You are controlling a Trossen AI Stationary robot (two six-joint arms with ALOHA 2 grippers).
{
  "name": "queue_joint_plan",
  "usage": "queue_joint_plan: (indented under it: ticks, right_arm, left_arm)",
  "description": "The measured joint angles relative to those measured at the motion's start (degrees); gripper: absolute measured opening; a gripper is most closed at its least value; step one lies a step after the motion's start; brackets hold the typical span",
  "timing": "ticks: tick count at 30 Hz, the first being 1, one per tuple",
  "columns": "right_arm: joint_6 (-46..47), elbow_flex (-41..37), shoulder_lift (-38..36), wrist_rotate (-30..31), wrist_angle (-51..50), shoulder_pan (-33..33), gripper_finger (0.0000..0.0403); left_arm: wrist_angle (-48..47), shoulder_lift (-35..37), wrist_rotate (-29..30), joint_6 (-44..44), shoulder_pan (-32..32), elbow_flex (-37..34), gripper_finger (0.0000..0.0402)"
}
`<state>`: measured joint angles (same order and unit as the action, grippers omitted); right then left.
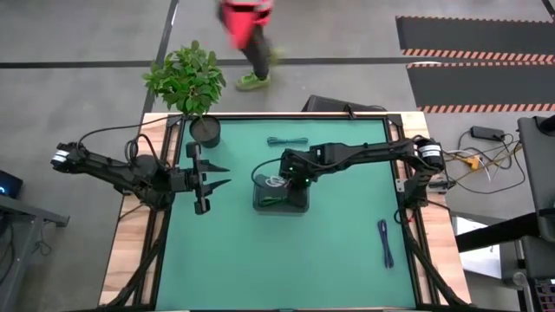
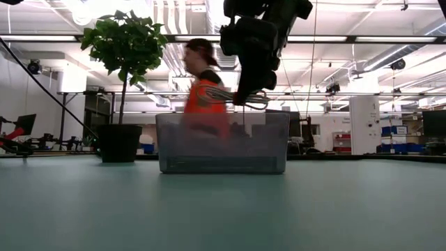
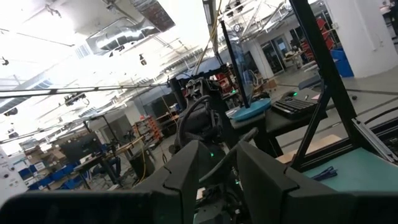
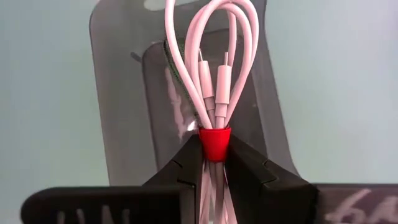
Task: Pick and place USB-C Cables
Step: Put the white cable into the black transparent container
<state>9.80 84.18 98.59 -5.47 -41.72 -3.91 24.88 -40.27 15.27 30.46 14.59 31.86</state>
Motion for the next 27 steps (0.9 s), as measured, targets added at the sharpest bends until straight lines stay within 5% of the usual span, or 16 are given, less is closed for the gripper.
queue_joint_plan:
  ticks: [21,27]
  right_arm:
    - [0.53,0.06,0.49,0.98,6.90,1.52,0.0043]
    - [-2.70,6.03,5.10,0.54,1.58,1.91,0.0043]
  left_arm:
    - [0.13,0.00,0.02,0.16,0.00,0.00,0.0094]
    - [0.15,0.00,0.02,0.21,0.01,0.00,0.0094]
